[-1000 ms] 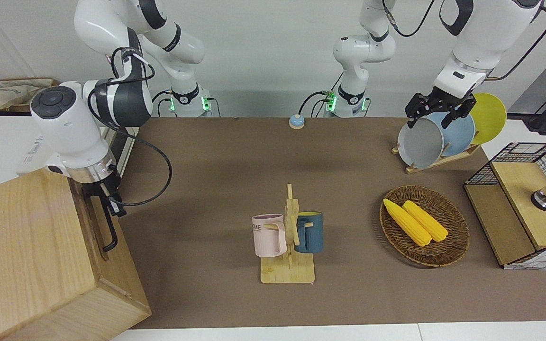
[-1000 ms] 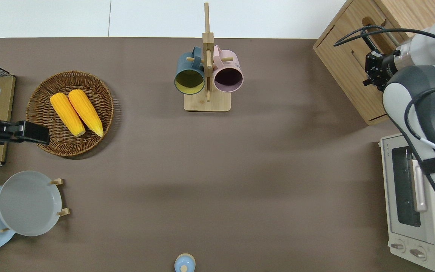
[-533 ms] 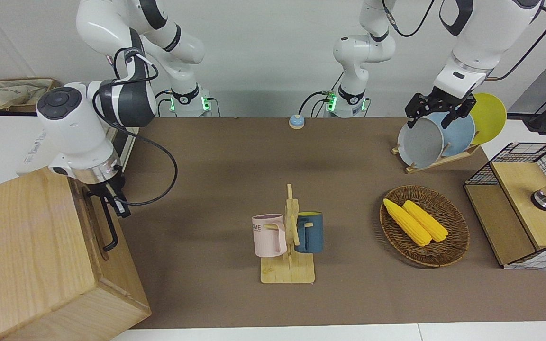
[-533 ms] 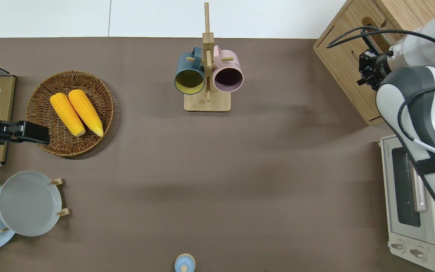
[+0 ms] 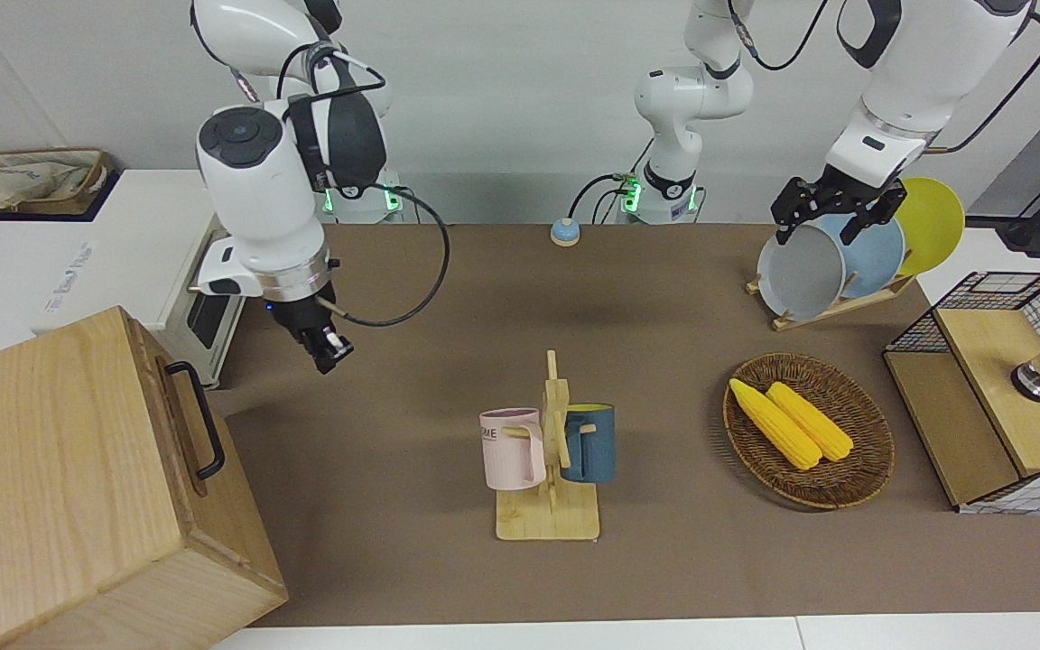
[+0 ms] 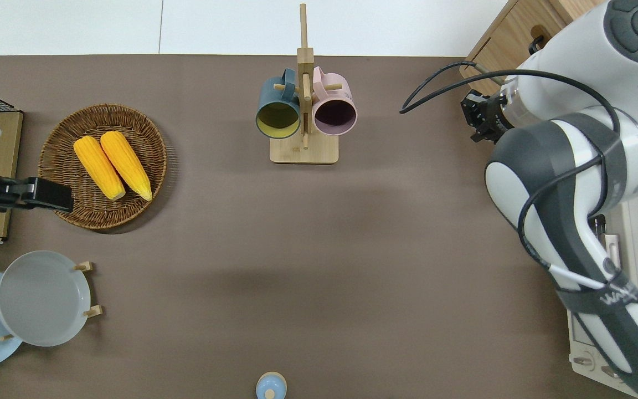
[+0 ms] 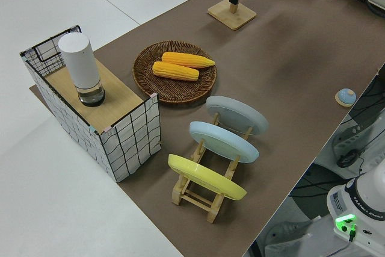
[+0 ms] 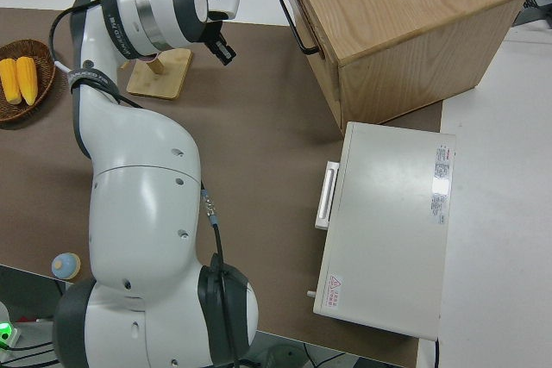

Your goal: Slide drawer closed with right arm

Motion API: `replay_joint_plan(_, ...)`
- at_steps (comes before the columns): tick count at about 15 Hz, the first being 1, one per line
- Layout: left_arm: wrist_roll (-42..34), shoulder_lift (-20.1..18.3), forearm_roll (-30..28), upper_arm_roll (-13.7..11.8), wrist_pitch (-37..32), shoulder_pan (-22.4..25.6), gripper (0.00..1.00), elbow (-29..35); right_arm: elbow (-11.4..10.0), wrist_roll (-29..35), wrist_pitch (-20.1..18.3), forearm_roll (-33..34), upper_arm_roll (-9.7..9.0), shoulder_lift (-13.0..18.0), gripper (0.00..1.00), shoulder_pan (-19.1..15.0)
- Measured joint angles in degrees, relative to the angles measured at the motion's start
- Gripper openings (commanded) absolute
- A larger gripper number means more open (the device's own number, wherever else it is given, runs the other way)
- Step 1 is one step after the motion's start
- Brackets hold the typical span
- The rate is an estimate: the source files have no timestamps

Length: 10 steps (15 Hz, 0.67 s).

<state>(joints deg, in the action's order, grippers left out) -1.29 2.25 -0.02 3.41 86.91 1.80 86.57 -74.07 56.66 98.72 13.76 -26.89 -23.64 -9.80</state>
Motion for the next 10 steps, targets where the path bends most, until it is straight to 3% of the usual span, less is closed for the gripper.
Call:
replay_joint_plan(3, 0.0, 0.0, 0.0, 0.0, 0.0, 0.0, 0.99, 0.0, -3.4, -5.9, -1.5, -4.8, 0.66, 5.5, 0.0, 1.1)
replay_joint_plan(5, 0.0, 0.0, 0.0, 0.0, 0.0, 0.0, 0.99, 0.0, -6.2, -12.0, -2.8, -8.5, 4.07, 9.9, 0.0, 3.1)
replay_joint_plan(7, 0.0, 0.0, 0.0, 0.0, 0.0, 0.0, 0.99, 0.0, -7.6, -19.7, -5.3, -10.5, 10.28, 13.0, 0.0, 8.0)
replay_joint_plan(10, 0.0, 0.0, 0.0, 0.0, 0.0, 0.0, 0.99, 0.0, -8.6, -28.8, -6.6, -11.7, 15.92, 15.0, 0.0, 11.8)
